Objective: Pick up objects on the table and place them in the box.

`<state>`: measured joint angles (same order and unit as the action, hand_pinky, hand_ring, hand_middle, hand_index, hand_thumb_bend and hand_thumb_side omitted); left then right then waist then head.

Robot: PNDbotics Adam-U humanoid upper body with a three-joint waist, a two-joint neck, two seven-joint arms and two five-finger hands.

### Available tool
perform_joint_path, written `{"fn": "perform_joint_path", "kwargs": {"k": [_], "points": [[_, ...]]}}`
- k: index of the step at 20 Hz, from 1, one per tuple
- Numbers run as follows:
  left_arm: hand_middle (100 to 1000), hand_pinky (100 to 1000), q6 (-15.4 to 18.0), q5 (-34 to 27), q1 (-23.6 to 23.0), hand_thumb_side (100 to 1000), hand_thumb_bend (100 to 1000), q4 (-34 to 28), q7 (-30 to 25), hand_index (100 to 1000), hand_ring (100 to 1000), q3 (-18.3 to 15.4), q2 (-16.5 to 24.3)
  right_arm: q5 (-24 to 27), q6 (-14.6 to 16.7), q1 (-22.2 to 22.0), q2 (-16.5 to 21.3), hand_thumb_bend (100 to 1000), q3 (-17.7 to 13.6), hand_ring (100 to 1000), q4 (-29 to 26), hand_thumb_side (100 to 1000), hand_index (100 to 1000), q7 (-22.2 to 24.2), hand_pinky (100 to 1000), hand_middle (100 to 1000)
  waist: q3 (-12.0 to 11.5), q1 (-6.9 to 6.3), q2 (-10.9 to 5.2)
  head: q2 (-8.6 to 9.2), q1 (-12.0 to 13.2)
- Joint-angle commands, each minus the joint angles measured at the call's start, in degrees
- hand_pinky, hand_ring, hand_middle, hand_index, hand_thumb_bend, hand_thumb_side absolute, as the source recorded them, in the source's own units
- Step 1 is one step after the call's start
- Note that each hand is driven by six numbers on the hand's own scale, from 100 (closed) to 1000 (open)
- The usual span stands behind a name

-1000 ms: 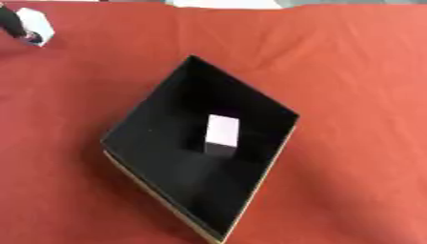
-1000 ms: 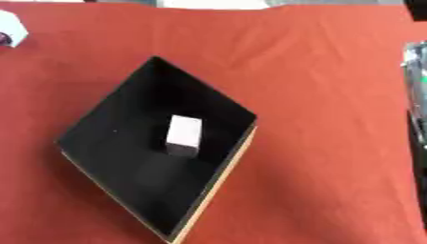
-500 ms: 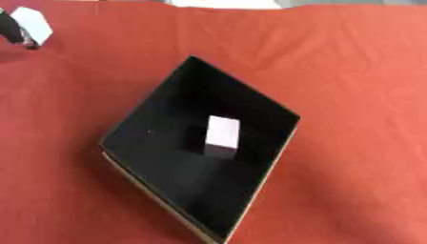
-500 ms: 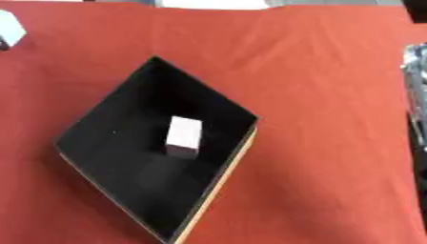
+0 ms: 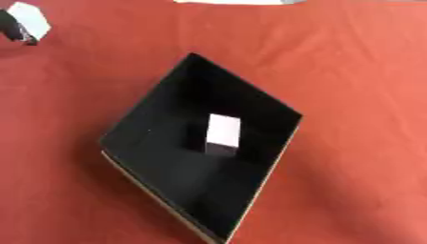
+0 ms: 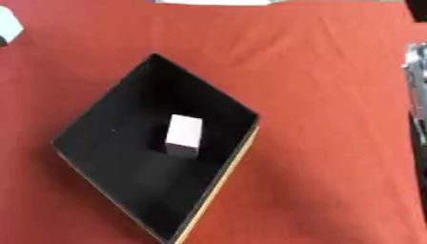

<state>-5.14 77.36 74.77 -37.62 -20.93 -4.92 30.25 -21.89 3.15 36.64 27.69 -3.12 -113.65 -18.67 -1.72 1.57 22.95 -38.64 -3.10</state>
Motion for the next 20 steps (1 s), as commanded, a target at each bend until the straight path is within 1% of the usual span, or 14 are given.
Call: {"fn": "perform_joint_path", "kwargs": {"k": [1, 2, 7, 11, 15, 20], "points": [[918, 686, -1.28, 0.52, 1.77, 100, 605, -1.33, 1.47, 953, 859, -0.78, 1.96, 0.59, -0.25, 1.05, 2.05, 100, -0.08, 674, -0.94, 674, 799, -0.07, 807, 589, 0.16, -0.08, -1.01, 1.00, 0.82], [916, 682, -1.61, 0.45, 1.86, 100, 594, -1.27, 1.86, 951, 856, -0.90, 2.06, 0.64, -0.31, 1.07, 2.14, 100, -0.10, 673, -0.94, 687, 799, -0.08, 807, 589, 0.23, -0.08, -0.86, 1.12, 1.09], [912, 669, -3.07, -0.22, 2.22, 100, 568, -0.80, 2.79, 949, 848, -1.34, 2.48, 0.95, -0.47, 1.18, 2.50, 100, -0.19, 672, -0.94, 689, 799, -0.13, 807, 587, 0.48, -0.10, -0.12, 1.62, 2.20], [909, 665, -3.13, -1.26, 2.43, 100, 551, -0.26, 1.96, 947, 845, -1.55, 2.80, 1.18, -0.59, 1.41, 2.78, 100, -0.20, 672, -0.94, 691, 799, -0.11, 807, 586, 0.71, 0.02, 0.41, 2.03, 2.92], [901, 651, -3.48, -2.17, 2.60, 100, 512, -0.13, 1.87, 943, 838, -1.94, 2.97, 1.34, -0.78, 1.72, 3.01, 100, -0.23, 672, -0.94, 692, 799, -0.12, 807, 585, 0.95, 0.30, 0.91, 2.52, 3.33], [898, 626, -3.99, -2.90, 2.98, 100, 501, -0.03, 2.08, 936, 819, -2.11, 3.09, 1.58, -0.97, 2.12, 3.31, 100, -0.21, 671, -0.94, 695, 799, -0.04, 807, 583, 1.20, 0.58, 1.64, 3.06, 3.95]]}}
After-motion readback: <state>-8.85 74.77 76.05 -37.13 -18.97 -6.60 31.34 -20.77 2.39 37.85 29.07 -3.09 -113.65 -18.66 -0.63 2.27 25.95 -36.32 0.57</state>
